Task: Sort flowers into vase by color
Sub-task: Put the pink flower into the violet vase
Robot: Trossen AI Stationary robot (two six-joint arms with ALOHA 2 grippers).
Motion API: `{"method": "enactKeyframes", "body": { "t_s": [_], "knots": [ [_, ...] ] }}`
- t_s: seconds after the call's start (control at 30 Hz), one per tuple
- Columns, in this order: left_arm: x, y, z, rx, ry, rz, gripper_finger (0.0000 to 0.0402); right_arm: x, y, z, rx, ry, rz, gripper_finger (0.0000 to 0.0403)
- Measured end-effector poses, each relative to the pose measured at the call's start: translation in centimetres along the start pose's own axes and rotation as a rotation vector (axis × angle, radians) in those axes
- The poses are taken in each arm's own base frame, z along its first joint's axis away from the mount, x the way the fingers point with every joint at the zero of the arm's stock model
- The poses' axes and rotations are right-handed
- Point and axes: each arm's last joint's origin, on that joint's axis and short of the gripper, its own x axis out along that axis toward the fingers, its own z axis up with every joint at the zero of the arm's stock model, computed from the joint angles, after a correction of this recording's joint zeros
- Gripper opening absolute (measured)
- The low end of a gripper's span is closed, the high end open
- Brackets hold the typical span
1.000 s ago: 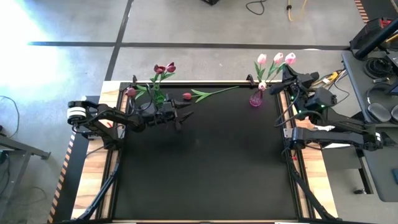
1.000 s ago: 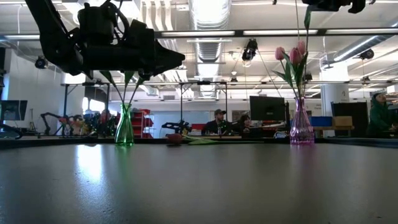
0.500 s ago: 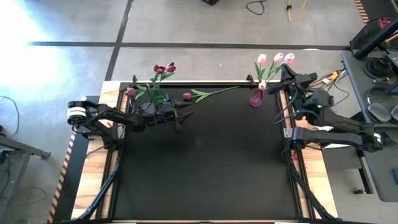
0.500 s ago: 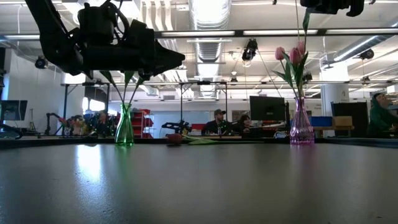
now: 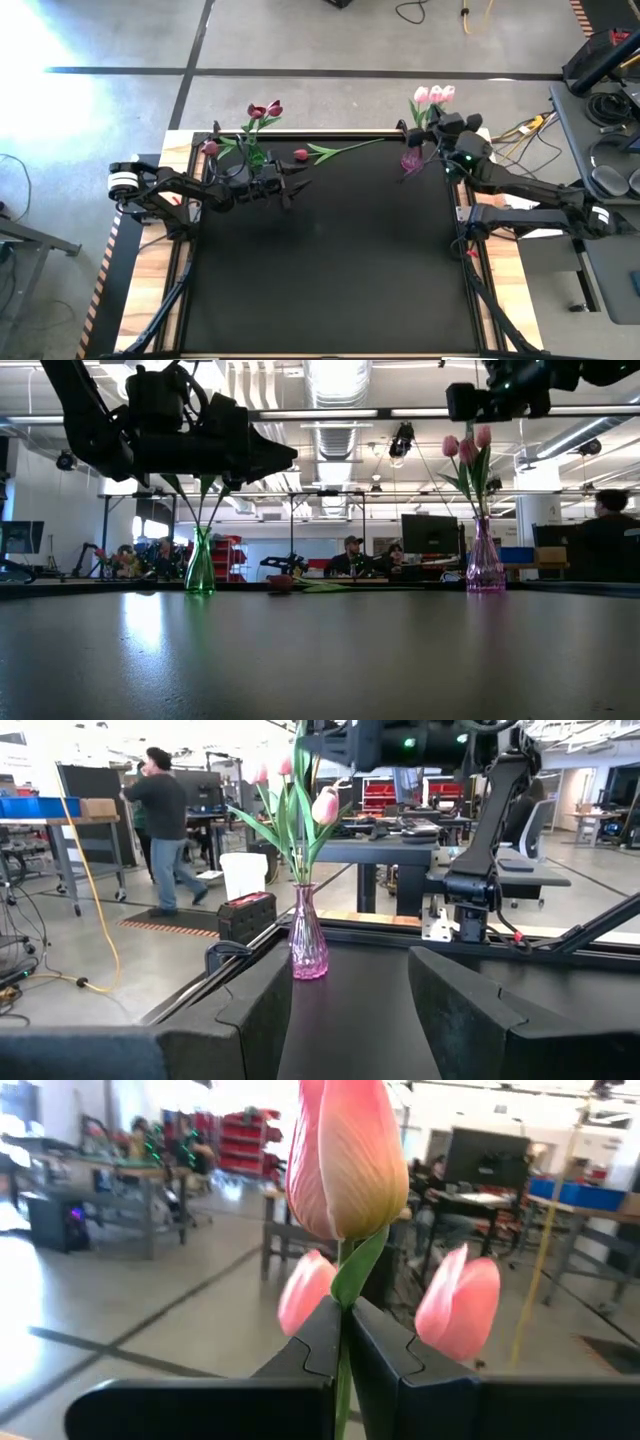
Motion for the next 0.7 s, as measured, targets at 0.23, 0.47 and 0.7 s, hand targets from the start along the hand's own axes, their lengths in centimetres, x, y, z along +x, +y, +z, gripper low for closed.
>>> {"method": "enactKeyframes", "body": {
  "t_s": [0.23,0.47,0.7],
  "knots": [
    [0.0,0.0,-0.1,-0.002,0.011,-0.001,0.0185,1.5,0.5,-1.6,-0.009,0.077,-0.044,0.0013],
    [0.0,0.0,-0.2,-0.003,0.016,-0.005,0.0185,1.8,0.6,-2.8,-0.015,0.154,-0.058,0.0052],
    [0.0,0.0,-0.2,-0.006,0.015,-0.004,0.0185,1.5,0.4,-3.0,-0.001,0.183,-0.060,0.0121]
  ]
}}
